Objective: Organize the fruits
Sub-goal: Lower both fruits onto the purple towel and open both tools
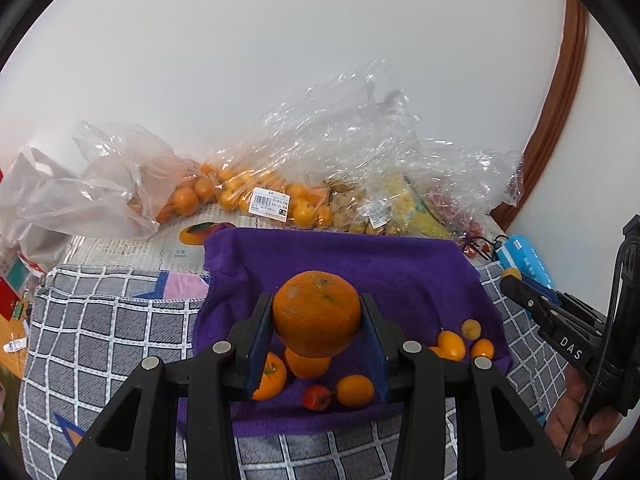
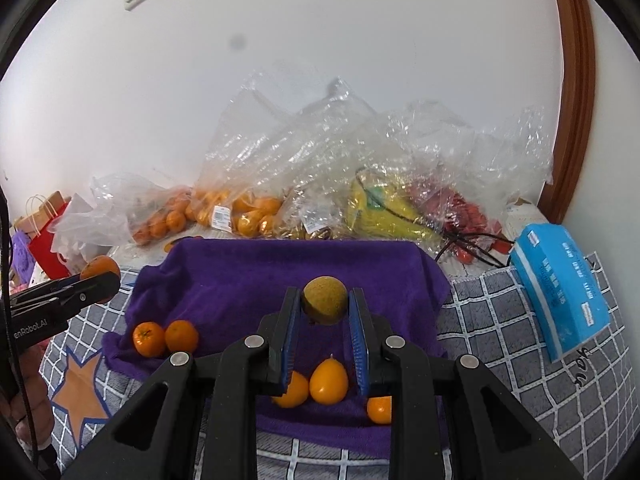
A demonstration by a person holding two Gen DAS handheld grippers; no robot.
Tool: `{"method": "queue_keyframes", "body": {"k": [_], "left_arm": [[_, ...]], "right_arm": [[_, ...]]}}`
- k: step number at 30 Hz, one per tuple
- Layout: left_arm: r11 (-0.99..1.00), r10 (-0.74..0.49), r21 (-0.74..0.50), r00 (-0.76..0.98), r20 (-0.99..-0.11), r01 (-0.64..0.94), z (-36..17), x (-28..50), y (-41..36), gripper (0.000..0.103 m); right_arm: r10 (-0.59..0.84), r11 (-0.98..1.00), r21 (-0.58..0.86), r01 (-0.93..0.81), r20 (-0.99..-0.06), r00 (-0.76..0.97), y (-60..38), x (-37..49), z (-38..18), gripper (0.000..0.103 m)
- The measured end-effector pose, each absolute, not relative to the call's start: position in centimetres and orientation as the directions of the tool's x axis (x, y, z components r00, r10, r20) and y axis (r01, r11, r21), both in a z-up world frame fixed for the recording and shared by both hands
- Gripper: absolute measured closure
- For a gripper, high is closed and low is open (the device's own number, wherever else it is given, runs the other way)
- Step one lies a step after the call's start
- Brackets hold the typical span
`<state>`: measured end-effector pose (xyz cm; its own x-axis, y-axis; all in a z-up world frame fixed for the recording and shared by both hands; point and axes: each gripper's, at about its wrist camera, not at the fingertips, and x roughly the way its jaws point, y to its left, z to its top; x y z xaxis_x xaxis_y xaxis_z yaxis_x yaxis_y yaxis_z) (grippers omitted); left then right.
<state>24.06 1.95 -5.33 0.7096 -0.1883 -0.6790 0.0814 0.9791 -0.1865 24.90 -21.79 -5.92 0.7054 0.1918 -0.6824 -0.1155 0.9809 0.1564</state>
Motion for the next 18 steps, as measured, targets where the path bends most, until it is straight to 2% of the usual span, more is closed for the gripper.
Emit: {"method": "queue_keyframes", "body": {"k": [18], "left_arm": [[0.976, -0.215, -0.193, 0.620, -0.754, 0.105, -9.7, 29.7, -0.3, 0.063]], "right_arm": [[0.219, 0.976, 0.184, -0.120, -0.775, 0.593, -22.0, 29.5, -13.0, 0.079]]}}
